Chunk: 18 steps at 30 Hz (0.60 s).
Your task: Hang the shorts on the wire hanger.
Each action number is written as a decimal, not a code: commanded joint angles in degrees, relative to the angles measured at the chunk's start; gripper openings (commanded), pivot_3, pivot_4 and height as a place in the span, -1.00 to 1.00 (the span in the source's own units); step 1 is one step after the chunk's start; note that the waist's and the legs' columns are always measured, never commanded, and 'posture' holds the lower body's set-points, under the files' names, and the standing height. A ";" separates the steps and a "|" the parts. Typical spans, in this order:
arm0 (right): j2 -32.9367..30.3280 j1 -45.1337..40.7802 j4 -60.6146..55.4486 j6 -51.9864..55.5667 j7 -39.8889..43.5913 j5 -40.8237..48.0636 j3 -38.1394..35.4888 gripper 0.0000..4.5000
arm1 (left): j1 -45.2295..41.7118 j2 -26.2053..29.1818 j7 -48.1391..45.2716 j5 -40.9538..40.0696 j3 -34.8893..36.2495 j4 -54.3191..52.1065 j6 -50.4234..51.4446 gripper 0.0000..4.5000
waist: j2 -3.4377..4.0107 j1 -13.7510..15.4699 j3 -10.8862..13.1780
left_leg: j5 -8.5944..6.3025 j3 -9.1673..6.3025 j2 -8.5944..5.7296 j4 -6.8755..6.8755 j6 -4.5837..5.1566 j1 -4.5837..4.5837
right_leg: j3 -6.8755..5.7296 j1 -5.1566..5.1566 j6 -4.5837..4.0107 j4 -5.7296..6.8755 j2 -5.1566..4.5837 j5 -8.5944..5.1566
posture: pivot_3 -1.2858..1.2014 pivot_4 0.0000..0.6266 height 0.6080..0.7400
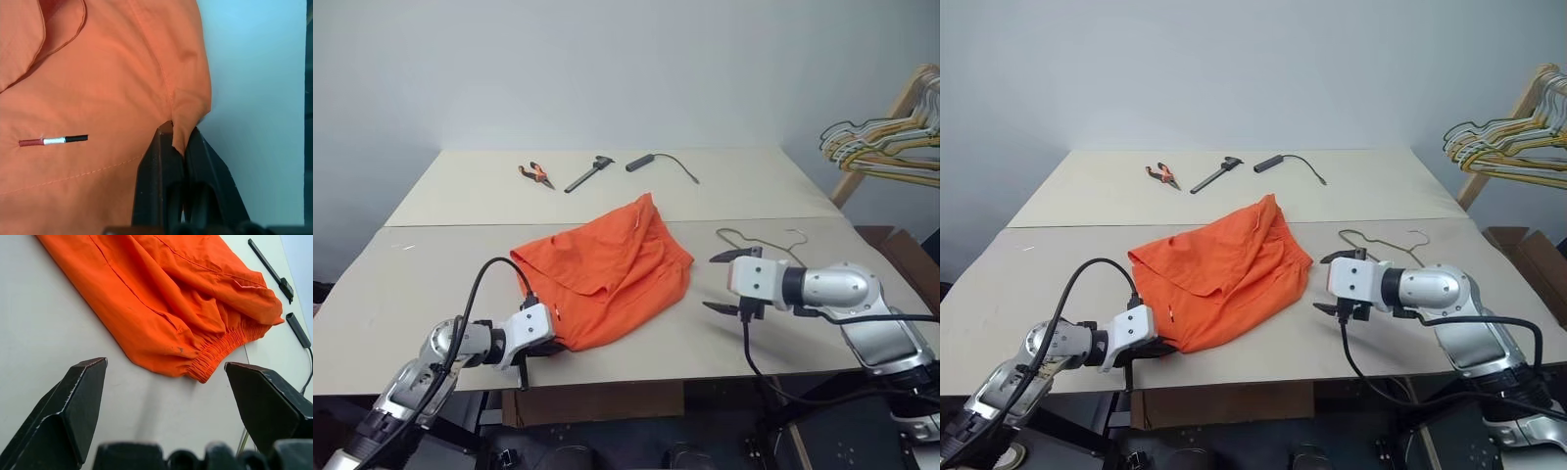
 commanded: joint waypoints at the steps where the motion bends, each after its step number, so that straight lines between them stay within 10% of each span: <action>1: 0.46 -1.25 1.37 -4.46 -2.16 -5.65 2.48 1.00 | 1.61 3.62 -1.64 -1.50 4.69 -2.16 -1.75 -0.99 | 0.00 -0.26 0.00 | 0.00 0.02 0.01 0.00 0.00 0.00 | 0.00 -0.02 0.00 0.00 0.00 0.00 | 0.13 -1.00 1.00; 18: 12.39 -12.28 25.01 -26.35 -15.28 -23.98 15.48 1.00 | 12.23 10.38 -5.83 -12.53 26.88 -9.88 -0.50 -0.99 | 0.00 -0.24 0.02 | 0.01 0.12 0.05 0.00 -0.03 -0.03 | -0.02 -0.06 -0.02 0.02 -0.02 -0.01 | 0.19 -1.00 1.00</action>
